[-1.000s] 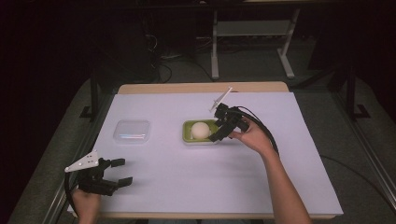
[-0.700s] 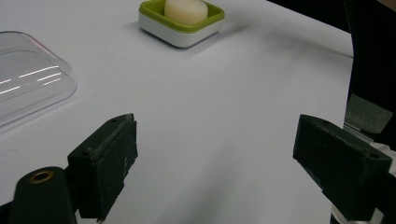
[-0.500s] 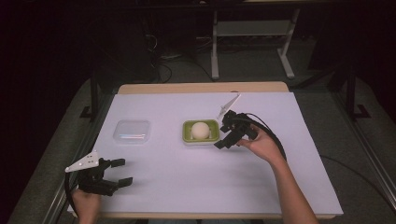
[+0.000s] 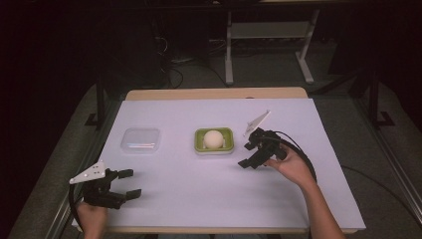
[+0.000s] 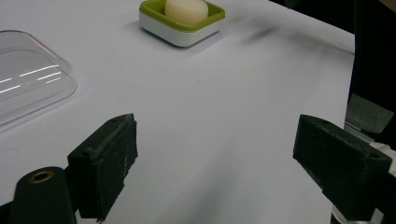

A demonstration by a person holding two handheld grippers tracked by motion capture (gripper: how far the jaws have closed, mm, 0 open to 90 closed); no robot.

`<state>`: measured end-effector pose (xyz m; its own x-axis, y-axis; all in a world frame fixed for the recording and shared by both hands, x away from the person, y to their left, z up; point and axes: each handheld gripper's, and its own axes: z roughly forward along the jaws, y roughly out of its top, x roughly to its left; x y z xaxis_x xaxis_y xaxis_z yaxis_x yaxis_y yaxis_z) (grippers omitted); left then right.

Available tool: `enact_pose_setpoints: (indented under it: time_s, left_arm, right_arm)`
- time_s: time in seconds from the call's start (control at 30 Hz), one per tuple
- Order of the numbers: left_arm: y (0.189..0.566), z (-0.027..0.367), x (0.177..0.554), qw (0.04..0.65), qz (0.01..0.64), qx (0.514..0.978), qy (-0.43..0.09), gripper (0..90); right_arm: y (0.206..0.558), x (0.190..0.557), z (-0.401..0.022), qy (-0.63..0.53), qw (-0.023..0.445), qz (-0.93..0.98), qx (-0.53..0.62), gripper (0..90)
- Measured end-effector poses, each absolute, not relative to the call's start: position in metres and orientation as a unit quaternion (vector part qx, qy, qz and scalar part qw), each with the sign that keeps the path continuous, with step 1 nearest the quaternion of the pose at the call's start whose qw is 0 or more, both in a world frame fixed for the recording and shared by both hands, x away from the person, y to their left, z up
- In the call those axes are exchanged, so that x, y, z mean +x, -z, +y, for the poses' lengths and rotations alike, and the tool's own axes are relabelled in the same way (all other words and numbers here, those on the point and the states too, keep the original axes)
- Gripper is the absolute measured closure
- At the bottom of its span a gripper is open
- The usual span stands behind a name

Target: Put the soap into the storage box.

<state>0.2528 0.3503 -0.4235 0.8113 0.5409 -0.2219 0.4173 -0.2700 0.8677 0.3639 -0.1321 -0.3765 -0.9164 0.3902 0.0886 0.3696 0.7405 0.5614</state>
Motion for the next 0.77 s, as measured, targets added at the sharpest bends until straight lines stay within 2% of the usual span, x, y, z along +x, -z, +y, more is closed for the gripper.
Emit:
enact_pose_setpoints:
  time_s: [0.3,0.57,0.77]
  left_arm:
    - [0.424,0.350,0.253,0.521,0.298,0.797,-0.060,13.1]
    - [0.425,0.348,0.253,0.519,0.300,0.798,-0.058,13.1]
    - [0.425,0.347,0.253,0.519,0.300,0.798,-0.058,13.1]
  right_arm:
    - [0.388,0.340,-0.153,-0.296,0.024,0.931,0.211,26.4]
    - [0.398,0.304,-0.171,-0.314,0.032,0.922,0.225,25.1]
    - [0.418,0.272,-0.187,-0.344,0.047,0.902,0.256,19.8]
